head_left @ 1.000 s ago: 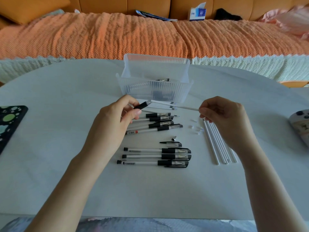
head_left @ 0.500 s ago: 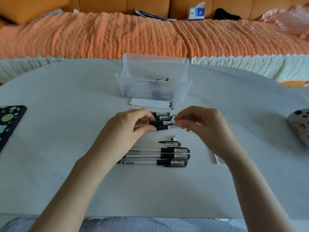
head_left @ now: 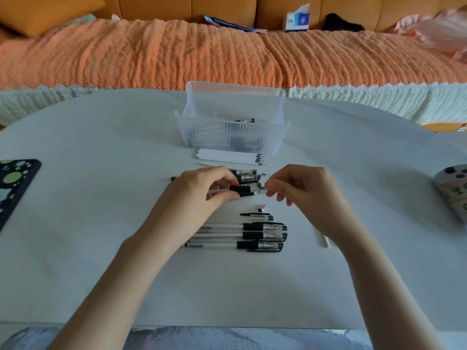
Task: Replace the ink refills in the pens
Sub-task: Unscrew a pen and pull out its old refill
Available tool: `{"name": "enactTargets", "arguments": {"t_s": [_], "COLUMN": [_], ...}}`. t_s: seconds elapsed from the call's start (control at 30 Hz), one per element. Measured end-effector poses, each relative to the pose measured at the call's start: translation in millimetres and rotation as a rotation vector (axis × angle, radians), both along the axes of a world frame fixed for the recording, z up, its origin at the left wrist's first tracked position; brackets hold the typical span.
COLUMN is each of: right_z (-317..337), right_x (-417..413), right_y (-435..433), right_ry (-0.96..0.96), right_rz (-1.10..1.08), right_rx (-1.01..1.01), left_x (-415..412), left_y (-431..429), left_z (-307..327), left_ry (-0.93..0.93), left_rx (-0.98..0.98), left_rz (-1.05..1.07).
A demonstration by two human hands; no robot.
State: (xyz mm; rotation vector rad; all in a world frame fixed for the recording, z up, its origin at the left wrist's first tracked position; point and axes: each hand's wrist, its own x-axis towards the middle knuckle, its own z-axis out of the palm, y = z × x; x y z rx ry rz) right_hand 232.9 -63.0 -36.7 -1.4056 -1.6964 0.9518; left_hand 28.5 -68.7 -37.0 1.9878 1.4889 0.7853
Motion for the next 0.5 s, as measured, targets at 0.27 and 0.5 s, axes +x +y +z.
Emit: {"name": "enactTargets", "arguments": {"t_s": [0.27, 0.5], "right_z": [2.2, 2.4], "right_x": [2.6, -0.4], "right_y": [-1.8, -1.6], "right_ry": [-0.058, -0.042], "right_rz": [0.003, 0.021], "right_rx": [-0.012, 0.021], "left_x": [-1.2, -1.3], "left_y": [0.9, 0.2], "left_z": [0.1, -0.7], "left_ry": [-0.013, 0.017], "left_rx": [0.023, 0.080], "left_rz": [0.020, -0.008]}}
